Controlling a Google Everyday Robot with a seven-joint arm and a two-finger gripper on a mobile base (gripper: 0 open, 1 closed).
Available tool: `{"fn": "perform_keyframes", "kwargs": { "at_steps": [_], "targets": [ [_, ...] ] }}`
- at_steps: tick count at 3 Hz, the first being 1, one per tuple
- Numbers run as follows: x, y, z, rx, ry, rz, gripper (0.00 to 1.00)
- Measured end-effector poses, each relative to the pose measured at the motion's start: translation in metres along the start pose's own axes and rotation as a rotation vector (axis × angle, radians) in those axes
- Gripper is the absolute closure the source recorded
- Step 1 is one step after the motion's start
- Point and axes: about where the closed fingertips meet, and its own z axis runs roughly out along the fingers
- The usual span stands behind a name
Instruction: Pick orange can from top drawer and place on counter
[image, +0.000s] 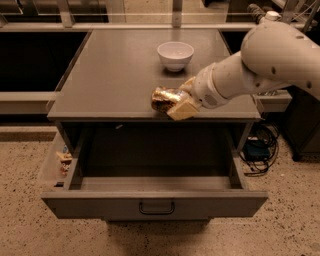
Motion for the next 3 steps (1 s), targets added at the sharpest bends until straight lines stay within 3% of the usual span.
{"fn": "perform_keyframes", "kwargs": {
  "at_steps": [1,2,3],
  "targets": [
    [-0.0077,-0.0238,0.0522,-0.065,-0.048,0.004,1.00],
    [-0.0117,-0.0269,0.0525,-0.070,-0.051,0.006,1.00],
    [-0.0117,-0.0269,0.0525,-0.070,-0.051,0.006,0.82]
  ]
}}
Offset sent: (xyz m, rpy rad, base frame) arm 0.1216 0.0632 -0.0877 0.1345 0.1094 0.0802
